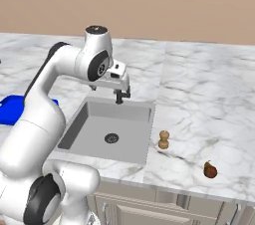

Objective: Pick up all produce items and place them in the sink. Turn on the sink faucet to wash them. Then turn the sink off and put them in the tray.

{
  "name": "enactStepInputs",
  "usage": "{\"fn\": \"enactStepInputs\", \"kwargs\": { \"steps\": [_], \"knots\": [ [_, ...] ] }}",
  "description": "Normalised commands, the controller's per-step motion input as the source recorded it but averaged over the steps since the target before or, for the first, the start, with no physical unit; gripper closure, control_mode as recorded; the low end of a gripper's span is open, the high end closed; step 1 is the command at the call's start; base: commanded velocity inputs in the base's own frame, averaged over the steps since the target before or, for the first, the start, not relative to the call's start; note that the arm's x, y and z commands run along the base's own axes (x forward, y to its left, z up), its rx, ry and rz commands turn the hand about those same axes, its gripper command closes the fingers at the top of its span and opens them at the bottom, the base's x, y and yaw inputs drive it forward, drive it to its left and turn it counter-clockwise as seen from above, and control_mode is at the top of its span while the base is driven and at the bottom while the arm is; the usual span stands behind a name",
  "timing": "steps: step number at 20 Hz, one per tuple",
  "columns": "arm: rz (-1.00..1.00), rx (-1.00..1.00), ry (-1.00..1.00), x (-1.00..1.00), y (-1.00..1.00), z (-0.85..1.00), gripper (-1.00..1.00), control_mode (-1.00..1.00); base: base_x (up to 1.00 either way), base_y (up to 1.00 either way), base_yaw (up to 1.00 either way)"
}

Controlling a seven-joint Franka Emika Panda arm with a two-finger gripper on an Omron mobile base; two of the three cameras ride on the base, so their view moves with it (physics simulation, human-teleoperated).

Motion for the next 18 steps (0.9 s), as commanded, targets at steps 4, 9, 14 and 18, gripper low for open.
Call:
{"fn": "enactStepInputs", "kwargs": {
  "steps": [4,9,14,18],
  "knots": [
    [0.00,0.06,0.03,0.00,-0.78,0.00,-1.00,-1.00,0.00,0.00,0.00],
    [-0.03,0.03,0.03,-0.04,-0.68,-0.08,-1.00,-1.00,0.00,0.00,0.00],
    [-0.13,0.00,0.02,-0.23,-0.48,-0.24,-1.00,-1.00,0.00,0.00,0.00],
    [-0.13,0.02,0.00,-0.45,-0.60,-0.34,-1.00,-1.00,0.00,0.00,0.00]
  ]
}}
